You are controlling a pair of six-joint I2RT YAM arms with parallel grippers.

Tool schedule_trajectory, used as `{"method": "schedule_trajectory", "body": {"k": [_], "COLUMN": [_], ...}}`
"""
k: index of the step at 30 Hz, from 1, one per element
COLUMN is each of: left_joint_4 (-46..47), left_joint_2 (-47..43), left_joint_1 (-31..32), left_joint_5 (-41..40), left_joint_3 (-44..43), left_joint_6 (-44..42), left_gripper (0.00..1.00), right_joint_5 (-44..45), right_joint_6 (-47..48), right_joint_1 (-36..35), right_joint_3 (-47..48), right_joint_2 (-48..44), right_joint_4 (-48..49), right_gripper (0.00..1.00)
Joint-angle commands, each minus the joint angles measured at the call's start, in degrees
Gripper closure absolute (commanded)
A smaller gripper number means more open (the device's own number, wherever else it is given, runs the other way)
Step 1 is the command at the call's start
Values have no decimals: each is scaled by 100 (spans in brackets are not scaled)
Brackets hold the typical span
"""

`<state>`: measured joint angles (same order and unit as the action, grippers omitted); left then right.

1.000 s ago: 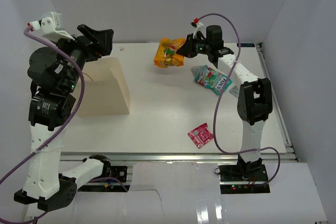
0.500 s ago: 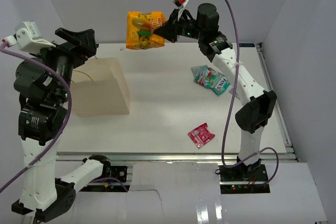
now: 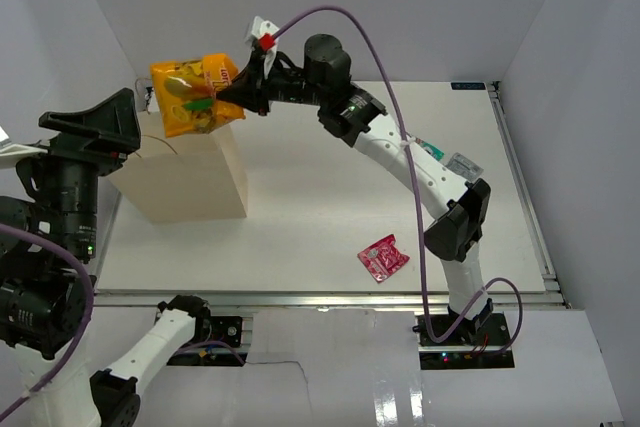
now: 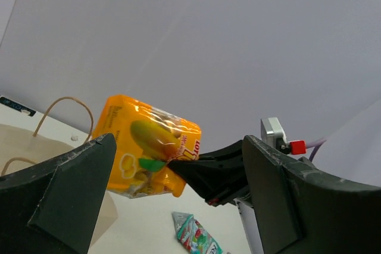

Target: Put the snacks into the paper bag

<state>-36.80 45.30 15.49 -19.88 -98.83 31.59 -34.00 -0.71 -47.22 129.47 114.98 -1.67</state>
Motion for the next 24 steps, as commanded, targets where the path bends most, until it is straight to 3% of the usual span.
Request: {"method": "schedule_trajectory", "body": {"k": [1, 8, 14, 18, 19, 24], "left_joint_4": [-520, -1873, -2533, -3217, -3307, -3054], "left_joint_2": [-179, -496, -303, -171, -162, -188], "left_joint_1": [-19, -19, -19, -10, -10, 138], "left_joint_5": [-174, -1324, -1510, -1835, -1914, -1862], "left_joint_3": [214, 215, 267, 267, 346, 654], "left_joint_6": [145, 909, 1664, 2656, 3137, 3810], "left_gripper": [3, 3, 3, 2, 2, 2], "right_joint_5": [508, 877, 1193, 1308, 1317, 1457], "right_joint_6": [685, 1336, 1951, 2645, 2907, 3463], "right_joint_1": [-252, -542, -744, -972, -1008, -1140], "right_joint_3": [447, 430, 404, 298, 281, 149], "right_joint_2": [42, 112, 183, 209, 218, 200], "right_joint_4": [756, 721, 774, 782, 782, 879], "right_gripper": [92, 92, 92, 92, 92, 92]}}
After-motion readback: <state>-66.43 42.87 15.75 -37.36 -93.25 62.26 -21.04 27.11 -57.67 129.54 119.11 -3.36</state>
